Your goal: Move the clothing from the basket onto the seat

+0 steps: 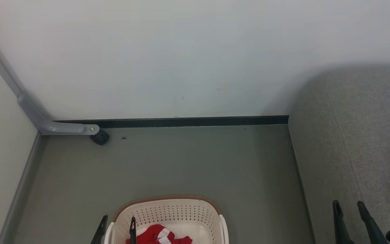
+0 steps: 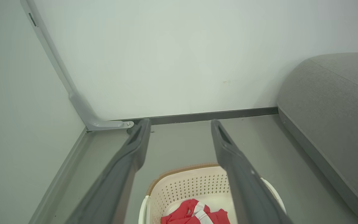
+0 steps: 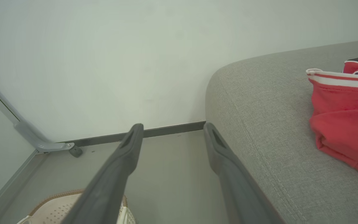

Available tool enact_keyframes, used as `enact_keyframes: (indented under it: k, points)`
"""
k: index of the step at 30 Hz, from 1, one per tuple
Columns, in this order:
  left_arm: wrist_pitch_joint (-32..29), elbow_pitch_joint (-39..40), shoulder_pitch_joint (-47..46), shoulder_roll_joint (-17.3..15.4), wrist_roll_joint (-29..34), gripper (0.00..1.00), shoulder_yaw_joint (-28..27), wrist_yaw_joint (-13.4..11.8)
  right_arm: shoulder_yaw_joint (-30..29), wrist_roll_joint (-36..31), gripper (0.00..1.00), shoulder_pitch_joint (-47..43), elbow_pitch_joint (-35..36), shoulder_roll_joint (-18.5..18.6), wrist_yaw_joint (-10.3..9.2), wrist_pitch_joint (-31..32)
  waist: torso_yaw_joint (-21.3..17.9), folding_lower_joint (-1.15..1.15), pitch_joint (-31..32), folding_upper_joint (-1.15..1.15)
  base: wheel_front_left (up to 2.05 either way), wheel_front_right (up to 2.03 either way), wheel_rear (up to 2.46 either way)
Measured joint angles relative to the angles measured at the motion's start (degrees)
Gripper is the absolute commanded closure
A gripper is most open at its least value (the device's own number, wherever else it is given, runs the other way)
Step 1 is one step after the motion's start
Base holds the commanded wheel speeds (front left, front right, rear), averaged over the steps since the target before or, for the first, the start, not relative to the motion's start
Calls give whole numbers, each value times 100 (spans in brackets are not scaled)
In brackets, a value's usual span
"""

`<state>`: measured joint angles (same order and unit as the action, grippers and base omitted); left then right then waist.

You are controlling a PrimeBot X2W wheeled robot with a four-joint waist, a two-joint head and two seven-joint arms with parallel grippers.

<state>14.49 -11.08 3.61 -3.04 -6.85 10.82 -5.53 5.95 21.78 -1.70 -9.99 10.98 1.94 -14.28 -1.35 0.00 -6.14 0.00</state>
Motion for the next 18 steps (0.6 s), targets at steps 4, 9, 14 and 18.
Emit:
enact_keyframes:
  k: [4, 9, 14, 18]
  points:
    - [-1, -10, -108, -1, 4, 0, 75, 126, -27, -1, 0, 1, -32, -33, -43, 0, -58, 0, -214, 0, 0, 0, 0]
    - [-1, -201, -271, -43, 137, 0, 330, 346, 64, -43, 0, 6, -29, -80, -42, 0, -160, 0, -552, 0, 0, 0, 0]
    - [-1, -600, -653, -223, 348, 0, 488, 565, 123, -130, 0, 32, 7, -149, -42, 0, -325, 0, -1007, 0, 0, 0, 0]
    - [-1, -921, -974, -361, 460, 0, 581, 708, 126, -210, 0, 54, 34, -149, -42, 0, -456, 1, -1328, 1, 0, 0, 0]
